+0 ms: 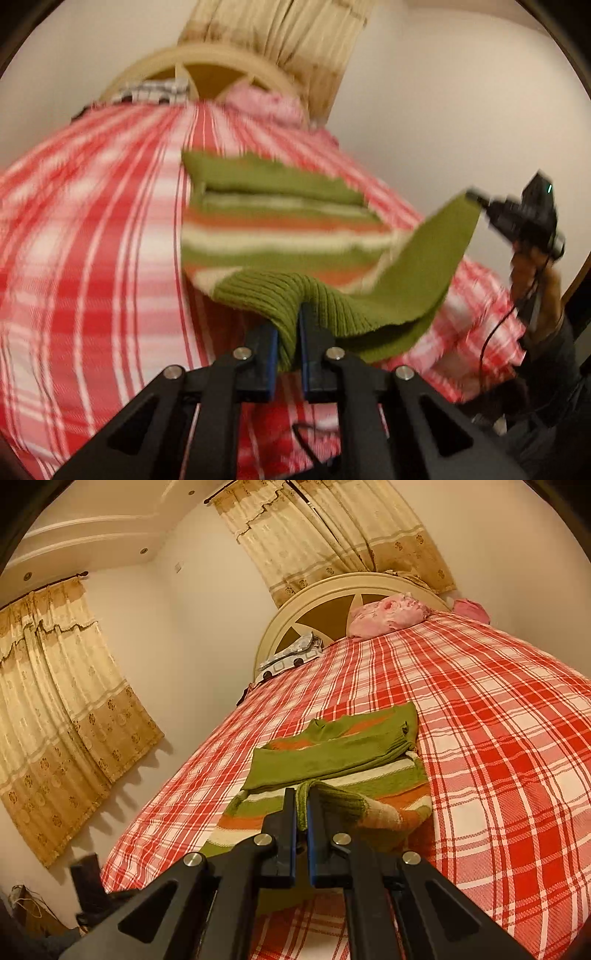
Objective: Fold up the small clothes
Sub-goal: 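Lift the hem with both tools and fold it up toward the collar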
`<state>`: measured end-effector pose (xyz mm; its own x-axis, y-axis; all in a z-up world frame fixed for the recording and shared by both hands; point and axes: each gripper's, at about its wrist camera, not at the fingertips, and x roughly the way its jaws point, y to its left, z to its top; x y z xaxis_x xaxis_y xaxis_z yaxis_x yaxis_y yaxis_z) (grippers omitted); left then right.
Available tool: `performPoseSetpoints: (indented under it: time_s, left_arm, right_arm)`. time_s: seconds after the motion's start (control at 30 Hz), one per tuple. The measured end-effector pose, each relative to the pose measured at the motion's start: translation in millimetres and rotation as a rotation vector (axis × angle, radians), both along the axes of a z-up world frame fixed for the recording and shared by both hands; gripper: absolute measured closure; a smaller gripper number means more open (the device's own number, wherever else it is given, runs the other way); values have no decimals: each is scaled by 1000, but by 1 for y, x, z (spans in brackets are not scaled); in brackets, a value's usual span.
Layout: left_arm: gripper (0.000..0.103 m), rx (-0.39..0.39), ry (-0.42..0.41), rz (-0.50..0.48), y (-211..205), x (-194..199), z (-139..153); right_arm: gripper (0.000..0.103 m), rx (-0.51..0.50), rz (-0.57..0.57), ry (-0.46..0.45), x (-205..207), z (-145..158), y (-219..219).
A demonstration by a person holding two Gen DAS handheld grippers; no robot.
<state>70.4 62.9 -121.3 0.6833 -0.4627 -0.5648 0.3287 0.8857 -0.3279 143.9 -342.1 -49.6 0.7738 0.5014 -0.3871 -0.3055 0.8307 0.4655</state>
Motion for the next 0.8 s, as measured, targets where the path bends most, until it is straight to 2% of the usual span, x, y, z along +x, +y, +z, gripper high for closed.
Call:
performPoseSetpoints:
  time_s: [0.2,0.3,0.63,0.8]
  left_arm:
    - [94,-44,-83,39,14,32,36]
    - [94,-82,-90,46,19,55,49]
    - [94,-142,-73,102,33,127,58]
    - [94,-153,-87,116,37,168,69]
  right_arm:
    - [99,2,-15,-30,7,16,0]
    - [99,4,-26,-36,18,24,-2]
    - [100,-1,-47,-41,69,46,-3]
    - [99,-21,-55,-38,109,59,-2]
